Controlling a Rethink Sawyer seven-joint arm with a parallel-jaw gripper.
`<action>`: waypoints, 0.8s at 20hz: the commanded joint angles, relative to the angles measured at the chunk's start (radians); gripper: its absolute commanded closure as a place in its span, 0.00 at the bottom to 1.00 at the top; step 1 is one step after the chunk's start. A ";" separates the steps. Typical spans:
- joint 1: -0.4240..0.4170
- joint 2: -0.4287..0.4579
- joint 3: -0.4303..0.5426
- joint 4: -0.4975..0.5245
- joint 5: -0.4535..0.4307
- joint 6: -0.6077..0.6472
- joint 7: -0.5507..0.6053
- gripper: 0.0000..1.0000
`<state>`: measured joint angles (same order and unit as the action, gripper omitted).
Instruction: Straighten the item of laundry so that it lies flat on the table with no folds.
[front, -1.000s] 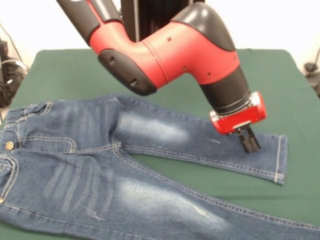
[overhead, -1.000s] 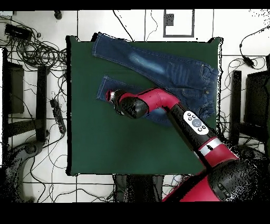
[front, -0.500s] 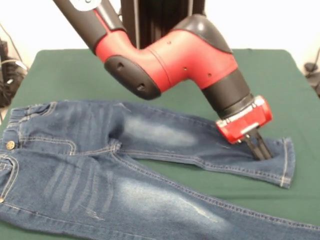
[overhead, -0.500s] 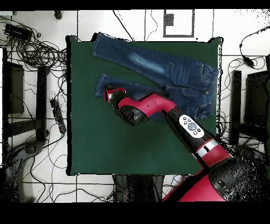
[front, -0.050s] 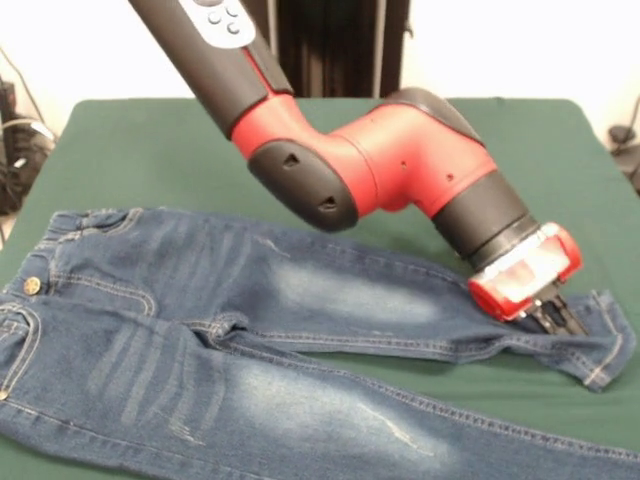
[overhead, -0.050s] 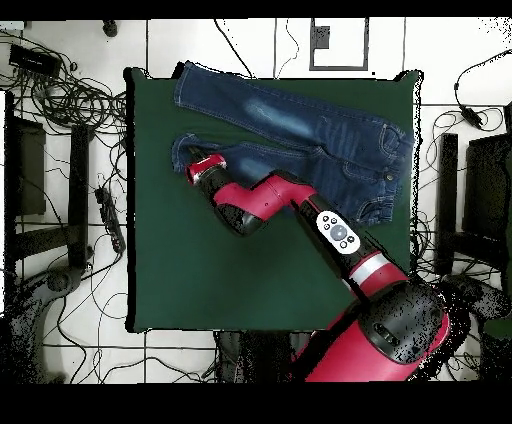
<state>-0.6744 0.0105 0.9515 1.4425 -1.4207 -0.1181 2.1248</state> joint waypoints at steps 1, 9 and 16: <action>0.071 0.089 -0.087 -0.147 -0.045 0.187 -0.110 1.00; 0.010 0.145 -0.036 -0.166 0.148 0.356 -0.355 1.00; 0.018 0.101 -0.076 -0.140 0.329 0.543 -0.447 1.00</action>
<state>-0.6972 0.0616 0.9751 1.4292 -1.1521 -0.0216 2.0908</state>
